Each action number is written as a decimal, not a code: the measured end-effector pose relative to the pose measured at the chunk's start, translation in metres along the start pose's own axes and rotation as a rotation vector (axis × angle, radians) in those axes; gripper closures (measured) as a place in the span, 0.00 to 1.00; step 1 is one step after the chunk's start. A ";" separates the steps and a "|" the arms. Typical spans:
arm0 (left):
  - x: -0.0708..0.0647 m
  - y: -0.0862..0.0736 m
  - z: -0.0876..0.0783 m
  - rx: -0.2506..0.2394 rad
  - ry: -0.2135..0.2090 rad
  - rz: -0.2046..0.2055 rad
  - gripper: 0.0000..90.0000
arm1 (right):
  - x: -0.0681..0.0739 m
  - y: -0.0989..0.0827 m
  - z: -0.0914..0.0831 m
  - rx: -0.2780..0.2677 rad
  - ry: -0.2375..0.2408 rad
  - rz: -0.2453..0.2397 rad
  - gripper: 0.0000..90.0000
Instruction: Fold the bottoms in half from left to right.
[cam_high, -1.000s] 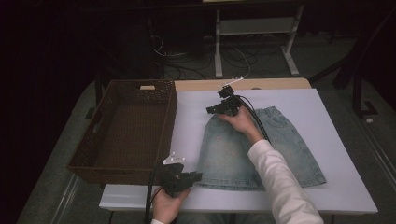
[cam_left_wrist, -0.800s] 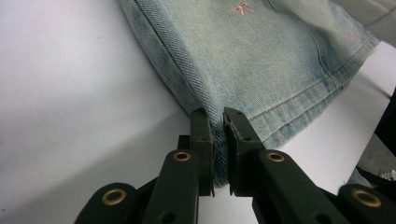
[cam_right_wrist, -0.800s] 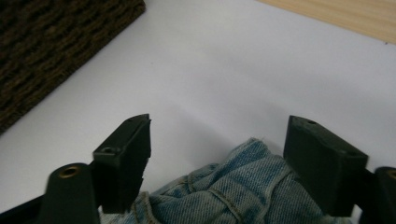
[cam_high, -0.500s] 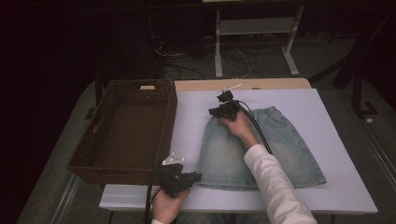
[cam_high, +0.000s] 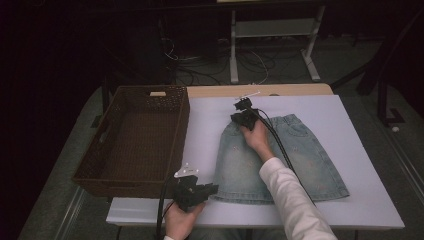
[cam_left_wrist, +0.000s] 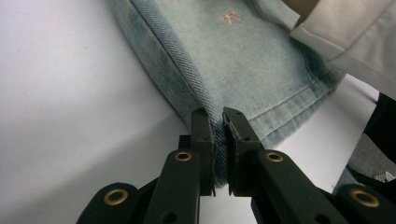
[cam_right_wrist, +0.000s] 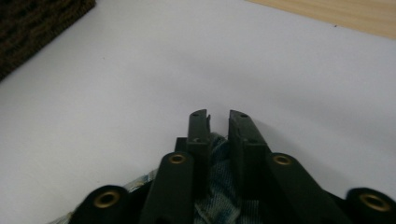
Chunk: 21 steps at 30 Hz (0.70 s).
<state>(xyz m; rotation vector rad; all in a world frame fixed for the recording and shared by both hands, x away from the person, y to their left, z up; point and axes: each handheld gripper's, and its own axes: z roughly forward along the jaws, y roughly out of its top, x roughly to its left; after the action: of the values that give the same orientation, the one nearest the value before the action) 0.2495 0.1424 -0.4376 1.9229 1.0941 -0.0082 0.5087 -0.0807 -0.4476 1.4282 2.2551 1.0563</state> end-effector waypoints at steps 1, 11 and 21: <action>0.000 0.001 -0.001 -0.006 -0.011 -0.002 0.92 | -0.001 0.000 -0.001 0.001 0.015 0.010 0.91; -0.004 0.013 -0.016 -0.074 -0.087 -0.016 0.92 | -0.011 0.010 -0.018 -0.054 0.081 0.050 0.93; -0.003 0.022 -0.032 -0.121 -0.112 -0.031 0.92 | -0.015 0.027 -0.042 -0.084 0.075 0.046 0.94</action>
<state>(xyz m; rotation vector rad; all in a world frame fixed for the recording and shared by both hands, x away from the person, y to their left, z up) 0.2505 0.1583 -0.4017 1.7757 1.0262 -0.0650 0.5096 -0.1055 -0.4015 1.4352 2.2101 1.2233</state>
